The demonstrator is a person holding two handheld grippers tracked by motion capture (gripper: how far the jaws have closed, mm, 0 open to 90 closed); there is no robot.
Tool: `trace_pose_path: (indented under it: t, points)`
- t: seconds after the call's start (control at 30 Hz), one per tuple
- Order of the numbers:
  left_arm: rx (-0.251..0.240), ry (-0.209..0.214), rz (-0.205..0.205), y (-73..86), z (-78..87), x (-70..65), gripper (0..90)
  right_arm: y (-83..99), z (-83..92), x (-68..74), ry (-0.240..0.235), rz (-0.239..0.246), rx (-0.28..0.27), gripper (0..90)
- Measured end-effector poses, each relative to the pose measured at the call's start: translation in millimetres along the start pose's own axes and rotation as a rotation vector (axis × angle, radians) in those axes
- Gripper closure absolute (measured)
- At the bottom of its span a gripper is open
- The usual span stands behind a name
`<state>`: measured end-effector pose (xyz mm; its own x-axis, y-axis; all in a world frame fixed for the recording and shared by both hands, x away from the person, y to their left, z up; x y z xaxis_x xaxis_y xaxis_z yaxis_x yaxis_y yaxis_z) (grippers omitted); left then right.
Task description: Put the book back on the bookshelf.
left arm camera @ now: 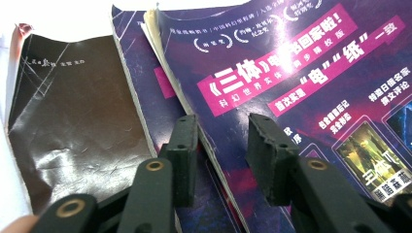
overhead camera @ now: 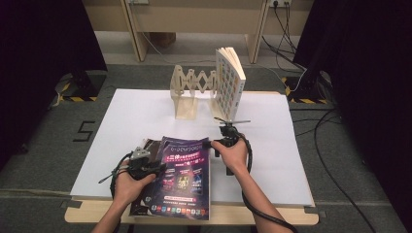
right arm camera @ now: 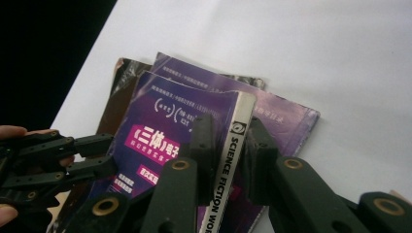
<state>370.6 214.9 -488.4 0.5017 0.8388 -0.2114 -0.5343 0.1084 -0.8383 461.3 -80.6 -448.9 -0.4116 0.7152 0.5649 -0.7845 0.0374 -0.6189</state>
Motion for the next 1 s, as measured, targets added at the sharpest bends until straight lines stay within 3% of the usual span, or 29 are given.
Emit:
trace_pose_path:
  t: [0.4,0.53,1.0]
  points:
    - [-0.065,-0.013,0.03,-7.3,7.5,2.5,49.4,-5.9,12.4,13.1,-0.057,-0.03,-0.068,82.1]
    - [-0.092,-0.029,0.046,-10.4,10.8,5.1,43.8,-12.7,21.7,18.9,-0.073,-0.025,-0.117,83.3]
    - [-0.1,-0.029,0.065,-11.1,11.3,6.6,40.2,-21.7,37.1,25.5,-0.086,-0.004,-0.179,83.5]
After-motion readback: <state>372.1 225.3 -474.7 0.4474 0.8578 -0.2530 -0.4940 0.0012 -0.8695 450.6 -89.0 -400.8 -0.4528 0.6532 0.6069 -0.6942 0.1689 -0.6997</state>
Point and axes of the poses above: each handheld gripper's, and its own axes: z roughly backward along the jaws, y roughly out of its underside, x roughly to its left, the point moved 1 cm from there along -z, roughly forward along the jaws, and after that the axes turned 9 degrees about -x, right-handed, at the moved point
